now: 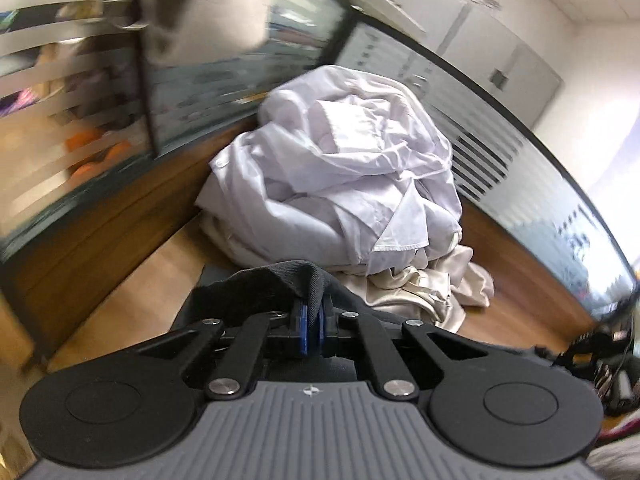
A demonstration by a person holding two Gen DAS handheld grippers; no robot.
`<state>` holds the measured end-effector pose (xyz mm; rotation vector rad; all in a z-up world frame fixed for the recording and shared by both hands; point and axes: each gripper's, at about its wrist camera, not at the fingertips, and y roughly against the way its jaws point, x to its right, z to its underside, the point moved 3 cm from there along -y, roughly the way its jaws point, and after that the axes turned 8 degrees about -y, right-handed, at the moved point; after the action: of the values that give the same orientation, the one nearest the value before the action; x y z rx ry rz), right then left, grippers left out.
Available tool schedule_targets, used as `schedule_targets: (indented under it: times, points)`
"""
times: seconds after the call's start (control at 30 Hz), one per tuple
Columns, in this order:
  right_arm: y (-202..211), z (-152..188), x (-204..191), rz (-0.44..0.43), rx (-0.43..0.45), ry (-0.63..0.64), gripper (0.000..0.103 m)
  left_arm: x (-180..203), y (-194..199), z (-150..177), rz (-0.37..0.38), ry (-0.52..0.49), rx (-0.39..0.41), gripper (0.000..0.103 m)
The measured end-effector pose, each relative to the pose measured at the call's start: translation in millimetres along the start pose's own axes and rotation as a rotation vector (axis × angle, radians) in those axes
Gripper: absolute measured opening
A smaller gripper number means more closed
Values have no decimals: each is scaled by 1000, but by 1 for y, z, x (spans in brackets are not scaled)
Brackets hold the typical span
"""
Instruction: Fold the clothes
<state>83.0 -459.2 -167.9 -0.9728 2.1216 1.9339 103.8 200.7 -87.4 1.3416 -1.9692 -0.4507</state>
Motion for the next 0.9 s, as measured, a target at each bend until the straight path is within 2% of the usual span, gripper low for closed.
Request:
schedule_targets:
  times: [0.13, 0.27, 0.43, 0.7, 0.8, 0.9]
  points:
    - [19, -11, -4, -37, -25, 24, 3, -1, 28, -9, -24, 185, -52, 4]
    - [30, -19, -8, -60, -46, 42, 3, -2, 27, -22, -78, 248, -86, 4]
    - [2, -15, -18, -35, -64, 51, 3, -7, -25, -27, -198, 168, -115, 4]
    - [-55, -12, -32, 69, -49, 79, 5, -27, -116, -33, -298, 77, -168, 5]
    - [-68, -11, -37, 92, -40, 108, 14, -32, -142, -35, -324, 55, -173, 7]
    - [-70, -6, -43, 90, -30, 154, 21, -38, -161, -38, -344, 42, -166, 17]
